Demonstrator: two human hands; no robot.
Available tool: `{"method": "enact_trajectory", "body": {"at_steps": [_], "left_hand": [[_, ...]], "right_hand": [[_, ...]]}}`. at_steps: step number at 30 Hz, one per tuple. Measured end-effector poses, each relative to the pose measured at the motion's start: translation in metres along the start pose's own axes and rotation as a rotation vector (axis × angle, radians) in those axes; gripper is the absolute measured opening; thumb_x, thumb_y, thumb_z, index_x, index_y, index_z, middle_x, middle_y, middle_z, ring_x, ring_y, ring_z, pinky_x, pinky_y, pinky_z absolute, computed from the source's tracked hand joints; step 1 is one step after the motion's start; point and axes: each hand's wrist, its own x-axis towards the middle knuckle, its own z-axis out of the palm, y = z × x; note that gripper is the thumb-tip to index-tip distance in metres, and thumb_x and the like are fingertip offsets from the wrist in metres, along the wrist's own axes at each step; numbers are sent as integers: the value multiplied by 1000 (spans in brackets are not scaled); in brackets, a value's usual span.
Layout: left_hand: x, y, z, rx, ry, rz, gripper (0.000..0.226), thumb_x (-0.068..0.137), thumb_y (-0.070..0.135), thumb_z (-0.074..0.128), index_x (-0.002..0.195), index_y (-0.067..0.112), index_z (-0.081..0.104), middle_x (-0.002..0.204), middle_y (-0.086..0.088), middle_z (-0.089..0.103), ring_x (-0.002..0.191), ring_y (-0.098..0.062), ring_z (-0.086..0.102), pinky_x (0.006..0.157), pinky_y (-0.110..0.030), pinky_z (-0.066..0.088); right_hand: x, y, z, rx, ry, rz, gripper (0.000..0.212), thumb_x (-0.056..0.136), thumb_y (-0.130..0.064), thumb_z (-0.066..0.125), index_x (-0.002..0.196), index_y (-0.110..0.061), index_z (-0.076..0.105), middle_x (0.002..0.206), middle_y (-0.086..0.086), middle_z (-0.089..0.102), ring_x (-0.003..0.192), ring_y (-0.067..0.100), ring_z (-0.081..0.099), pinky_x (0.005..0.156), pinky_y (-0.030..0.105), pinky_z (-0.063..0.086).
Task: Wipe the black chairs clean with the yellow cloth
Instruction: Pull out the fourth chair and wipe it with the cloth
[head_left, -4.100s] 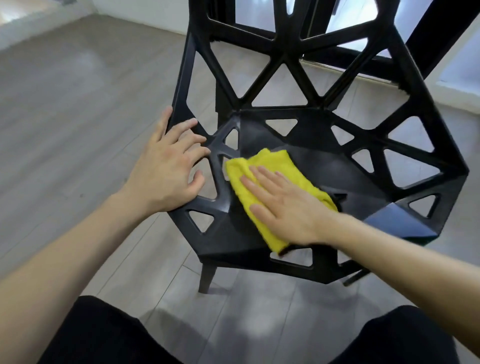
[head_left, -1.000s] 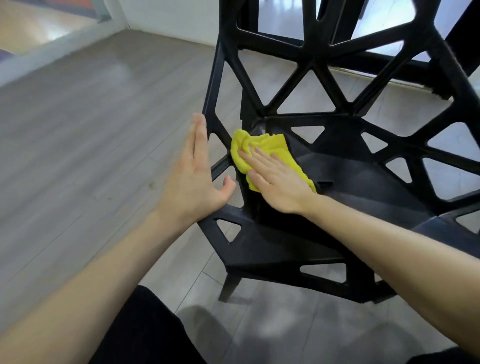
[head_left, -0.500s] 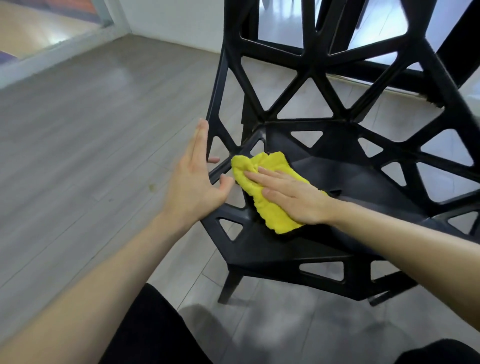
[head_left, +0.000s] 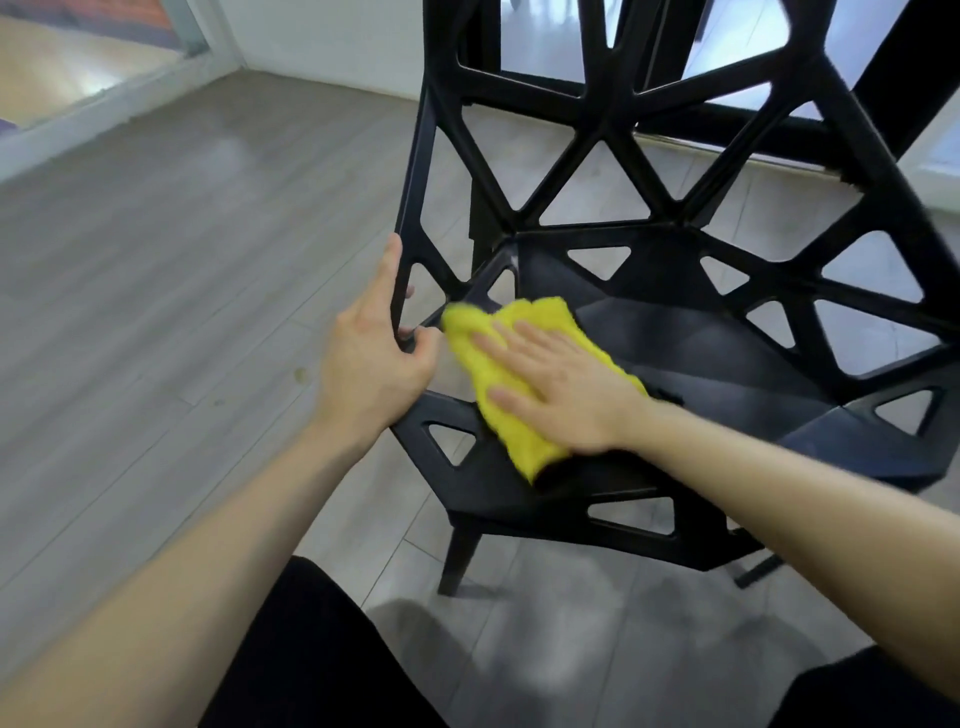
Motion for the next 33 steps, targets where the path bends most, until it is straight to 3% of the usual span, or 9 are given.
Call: {"method": "enact_trajectory", "body": {"at_steps": [3, 6, 10, 13, 17, 20, 26, 29, 33], "left_hand": [[-3, -1, 2, 12, 26, -41, 79, 99, 28, 59, 168, 47, 27, 105, 8, 78, 75, -8, 68, 84, -34, 60], [-3, -4, 3, 7, 36, -96, 72, 102, 32, 54, 164, 58, 27, 77, -4, 72, 68, -22, 67, 77, -45, 59], [-3, -10, 4, -32, 39, -103, 69, 100, 37, 43, 161, 63, 25, 81, -8, 77, 71, -26, 72, 82, -49, 61], [-3, -8, 6, -47, 50, -118, 65, 103, 37, 40, 162, 59, 28, 80, -6, 77, 66, -25, 70, 79, -48, 60], [-3, -4, 7, -47, 62, -116, 64, 103, 37, 37, 163, 55, 32, 86, 5, 80, 65, -24, 67, 78, -47, 60], [-4, -5, 6, -26, 63, -104, 63, 104, 38, 37, 165, 52, 32, 88, 7, 82, 71, -25, 70, 82, -46, 60], [-9, -1, 6, -84, 25, -172, 58, 107, 43, 36, 160, 64, 25, 85, 0, 79, 67, -15, 77, 84, -45, 64], [-12, 2, 7, -96, 56, -172, 56, 108, 44, 36, 162, 59, 28, 83, 1, 79, 64, -10, 76, 85, -42, 64], [-12, 3, 8, -49, 43, -137, 56, 110, 44, 35, 164, 56, 26, 87, 1, 78, 62, -10, 75, 83, -41, 64]], "right_hand": [[71, 22, -1, 14, 46, 287, 71, 106, -66, 12, 169, -38, -5, 179, -2, -5, 165, 25, -7, 132, 51, -2], [65, 13, 1, -2, 11, 280, 67, 111, -57, 15, 170, -33, -4, 179, 1, -6, 165, 24, -9, 132, 54, -3], [-57, -6, -10, -47, -111, 43, 67, 107, -66, 10, 169, -42, 1, 177, -12, -8, 164, 13, -10, 133, 45, -4], [-108, -8, -18, -115, -94, 68, 71, 103, -71, 6, 168, -45, 2, 177, -13, -6, 164, 12, -9, 134, 42, -2], [-40, -79, 20, -150, 66, 311, 78, 105, -56, 5, 169, -13, 19, 175, 22, 13, 163, 39, 11, 132, 53, 10], [-6, -116, 33, -17, 168, 301, 73, 109, -52, 13, 166, -10, 30, 174, 24, 18, 160, 44, 19, 129, 58, 19], [-133, -17, -2, -320, 62, 231, 77, 103, -77, 20, 165, -35, 34, 171, 5, 36, 159, 32, 30, 130, 59, 13], [-159, 12, -14, -411, 62, 311, 79, 106, -71, 19, 162, -20, 42, 164, 17, 44, 158, 35, 31, 129, 61, 15], [-88, -70, 35, -306, 185, 303, 80, 109, -57, 16, 158, 1, 43, 160, 35, 41, 155, 48, 31, 124, 63, 26]]}}
